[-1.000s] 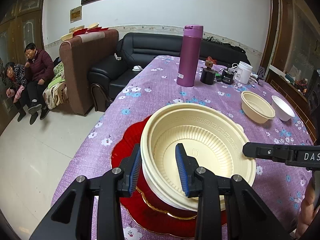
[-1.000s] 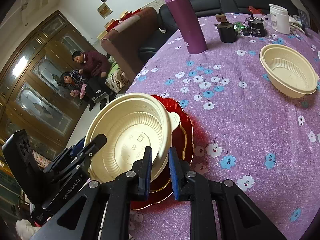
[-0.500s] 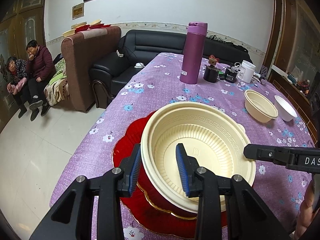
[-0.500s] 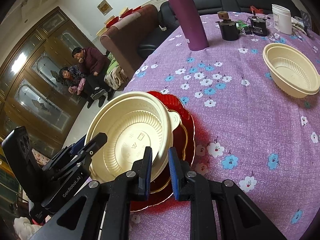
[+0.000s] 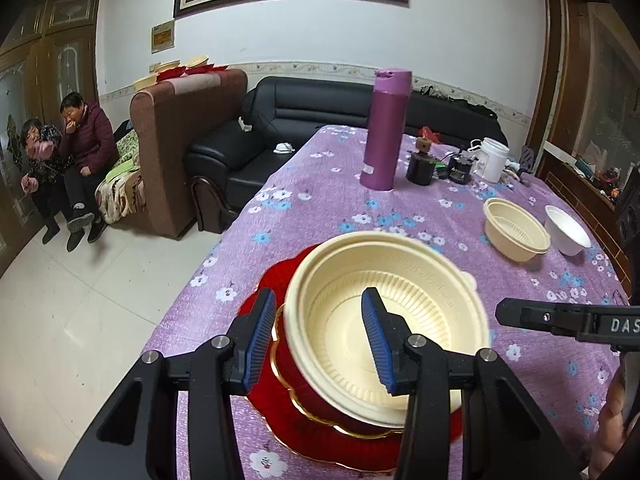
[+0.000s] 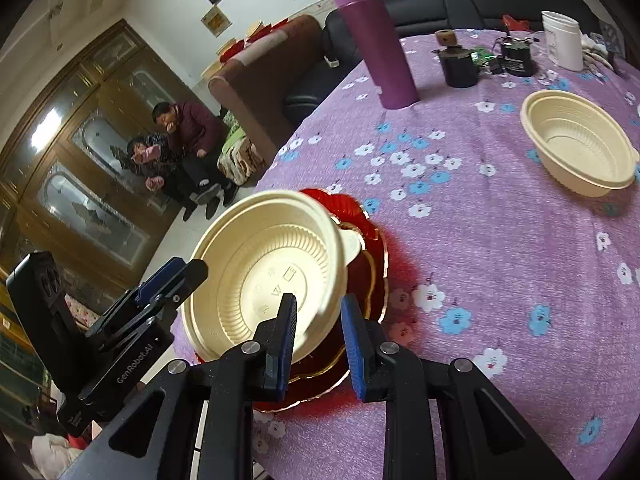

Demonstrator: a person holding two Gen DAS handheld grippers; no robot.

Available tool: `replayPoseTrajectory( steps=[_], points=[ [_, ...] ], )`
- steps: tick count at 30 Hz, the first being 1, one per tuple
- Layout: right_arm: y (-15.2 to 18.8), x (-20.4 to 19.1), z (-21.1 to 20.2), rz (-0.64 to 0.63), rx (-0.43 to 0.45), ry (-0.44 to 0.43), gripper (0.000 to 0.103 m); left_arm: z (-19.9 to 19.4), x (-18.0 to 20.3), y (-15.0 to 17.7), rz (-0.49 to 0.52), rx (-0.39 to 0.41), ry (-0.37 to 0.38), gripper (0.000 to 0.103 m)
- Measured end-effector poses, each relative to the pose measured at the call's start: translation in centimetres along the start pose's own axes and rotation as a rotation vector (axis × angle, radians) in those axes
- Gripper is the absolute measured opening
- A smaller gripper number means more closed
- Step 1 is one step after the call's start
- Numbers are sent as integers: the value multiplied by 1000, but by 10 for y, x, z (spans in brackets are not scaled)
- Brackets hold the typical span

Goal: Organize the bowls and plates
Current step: 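Withdraw the left gripper from the stack toward the second white bowl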

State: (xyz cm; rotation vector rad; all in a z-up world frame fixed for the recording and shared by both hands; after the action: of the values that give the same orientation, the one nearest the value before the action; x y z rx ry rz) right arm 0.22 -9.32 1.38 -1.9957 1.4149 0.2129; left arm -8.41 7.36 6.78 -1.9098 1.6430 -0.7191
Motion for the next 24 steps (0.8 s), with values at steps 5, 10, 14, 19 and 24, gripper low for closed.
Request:
replayPoseTrajectory(
  steps=[5,10,14,19,24],
  points=[
    [2,17,-18,42,32,-18,26,-11,24,-2,50,15,19,44],
    [5,41,-39,92,77,-24,33,-18,59,0,123,21,48,44],
    [7,65,-56,138,112,-29,33,-19,100,5,207,8,86,45],
    [13,99,-77,203,158,-34,33,-10,154,16,317,-34,152,48],
    [26,142,-107,285,214,-19,33,13,206,33,409,-108,219,51]
  ],
)
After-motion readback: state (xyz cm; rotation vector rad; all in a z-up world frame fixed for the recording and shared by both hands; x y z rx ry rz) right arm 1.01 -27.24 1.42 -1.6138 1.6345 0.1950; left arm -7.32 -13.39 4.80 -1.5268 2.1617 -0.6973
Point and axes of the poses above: each gripper's, at about its wrist camera, not at the fingertips, and z roughly the way its jaws point, x to its right, y to its underside, the point moved 3 cm from there along z, roughly the way its jaws point, and after that the axes turned 9 degrees about -x, right-handed, at the moved point
